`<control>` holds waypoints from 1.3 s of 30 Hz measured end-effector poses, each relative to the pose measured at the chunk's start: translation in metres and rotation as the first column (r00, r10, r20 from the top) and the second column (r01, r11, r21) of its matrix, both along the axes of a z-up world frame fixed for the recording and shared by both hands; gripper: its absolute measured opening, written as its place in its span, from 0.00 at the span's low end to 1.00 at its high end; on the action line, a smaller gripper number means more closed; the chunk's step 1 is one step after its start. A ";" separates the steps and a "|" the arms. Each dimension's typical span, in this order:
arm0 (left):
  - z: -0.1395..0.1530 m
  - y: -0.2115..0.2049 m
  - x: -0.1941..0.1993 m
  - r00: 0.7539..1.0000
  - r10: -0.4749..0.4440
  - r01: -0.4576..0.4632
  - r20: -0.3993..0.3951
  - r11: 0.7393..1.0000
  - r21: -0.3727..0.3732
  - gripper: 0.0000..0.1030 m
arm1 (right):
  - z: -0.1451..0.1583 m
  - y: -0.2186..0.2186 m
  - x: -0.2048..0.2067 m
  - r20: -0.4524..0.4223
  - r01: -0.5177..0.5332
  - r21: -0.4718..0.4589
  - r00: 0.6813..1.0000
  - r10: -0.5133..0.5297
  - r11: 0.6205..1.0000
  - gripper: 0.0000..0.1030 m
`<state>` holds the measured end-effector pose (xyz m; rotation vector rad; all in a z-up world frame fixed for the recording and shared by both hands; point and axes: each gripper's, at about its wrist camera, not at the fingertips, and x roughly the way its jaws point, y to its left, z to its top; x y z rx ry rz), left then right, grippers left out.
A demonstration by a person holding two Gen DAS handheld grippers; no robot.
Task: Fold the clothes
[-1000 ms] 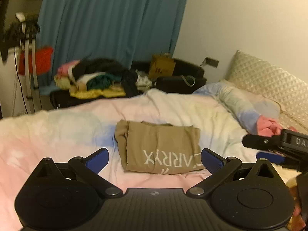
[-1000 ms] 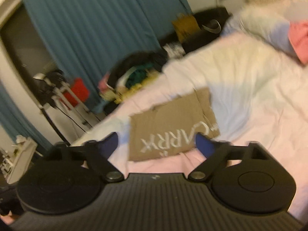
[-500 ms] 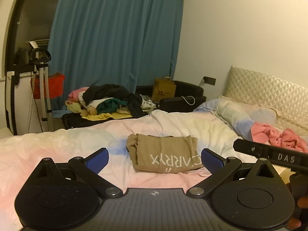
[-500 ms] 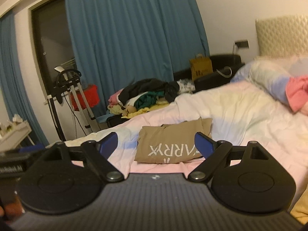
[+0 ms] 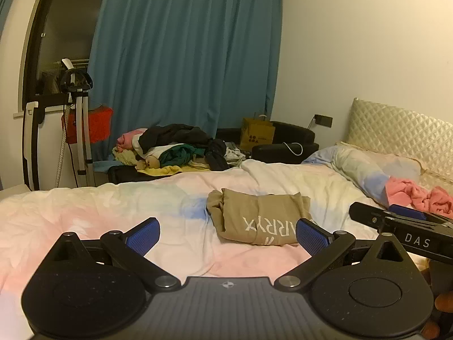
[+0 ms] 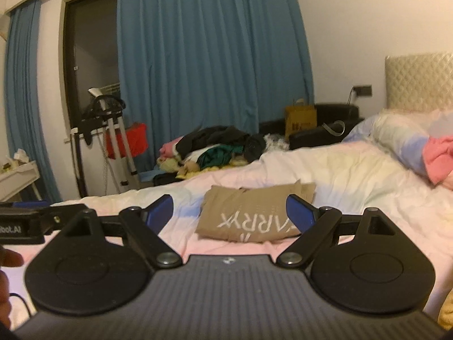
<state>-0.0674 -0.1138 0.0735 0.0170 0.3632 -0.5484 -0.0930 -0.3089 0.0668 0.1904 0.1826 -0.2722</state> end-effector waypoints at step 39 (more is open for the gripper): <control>-0.010 0.011 0.002 0.994 0.109 -0.109 0.006 0.994 0.023 1.00 | -0.010 0.005 0.004 -0.050 -0.017 -0.010 0.999 0.017 1.000 0.85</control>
